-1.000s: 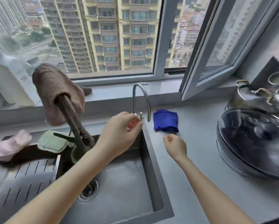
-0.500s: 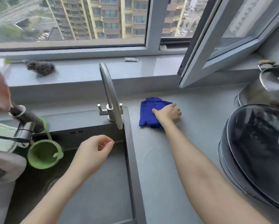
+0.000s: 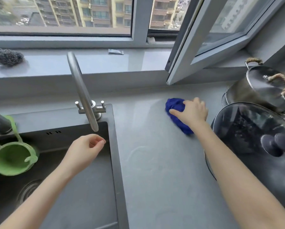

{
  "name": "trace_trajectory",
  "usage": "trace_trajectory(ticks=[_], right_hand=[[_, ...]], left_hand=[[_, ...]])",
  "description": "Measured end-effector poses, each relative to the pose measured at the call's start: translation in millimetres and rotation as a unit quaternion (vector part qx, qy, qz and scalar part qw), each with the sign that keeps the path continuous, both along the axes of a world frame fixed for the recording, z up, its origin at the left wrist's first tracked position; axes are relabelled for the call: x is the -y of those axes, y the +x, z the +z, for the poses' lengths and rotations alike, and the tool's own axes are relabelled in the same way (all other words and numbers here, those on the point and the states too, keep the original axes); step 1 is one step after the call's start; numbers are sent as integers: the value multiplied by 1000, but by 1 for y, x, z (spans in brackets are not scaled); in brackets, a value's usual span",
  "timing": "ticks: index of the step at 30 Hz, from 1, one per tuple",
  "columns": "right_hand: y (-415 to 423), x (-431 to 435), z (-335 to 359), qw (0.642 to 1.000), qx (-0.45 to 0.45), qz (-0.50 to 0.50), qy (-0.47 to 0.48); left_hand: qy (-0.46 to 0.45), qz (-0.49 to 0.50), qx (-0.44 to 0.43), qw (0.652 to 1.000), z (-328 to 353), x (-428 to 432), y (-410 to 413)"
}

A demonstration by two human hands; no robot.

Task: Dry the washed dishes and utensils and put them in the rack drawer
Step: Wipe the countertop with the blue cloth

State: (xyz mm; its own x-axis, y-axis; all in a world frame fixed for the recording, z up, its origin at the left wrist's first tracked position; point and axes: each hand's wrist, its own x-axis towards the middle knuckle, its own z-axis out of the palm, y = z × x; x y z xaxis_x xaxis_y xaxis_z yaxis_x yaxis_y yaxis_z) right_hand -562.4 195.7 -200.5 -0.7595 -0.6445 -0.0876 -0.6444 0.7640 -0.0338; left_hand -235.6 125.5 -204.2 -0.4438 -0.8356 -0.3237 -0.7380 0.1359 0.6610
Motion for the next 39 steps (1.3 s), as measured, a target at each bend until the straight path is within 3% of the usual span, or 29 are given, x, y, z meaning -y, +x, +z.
trace_trajectory(ticks=[3,7,10,17,20,27,29,31,33,39], right_hand=[[-14,-2,-27,999,-1,27,27],[-15,11,-68,994,83,59,50],[-13,11,-86,996,84,14,-8],[28,-27,-97,995,61,-70,-25],[86,-26,-96,997,59,-32,-40],[265,-14,-87,977,113,168,-72],[280,-23,-72,937,249,123,-210],[277,-41,-51,843,378,11,-382],[260,-74,-31,792,387,-79,-466],[198,-223,-4,729,296,-257,-561]], left_hand=[[15,15,4,1000,-6,3,-5],[26,32,7,999,-17,4,-3],[32,49,1,998,-27,2,3],[58,43,-19,997,-39,-21,41],[58,44,-28,997,-44,-29,67],[65,36,-52,996,-46,-61,136],[54,28,-49,997,-41,-69,152],[44,25,-51,997,-37,-74,166],[34,19,-50,998,-32,-76,176],[29,-1,-72,997,-21,-82,174]])
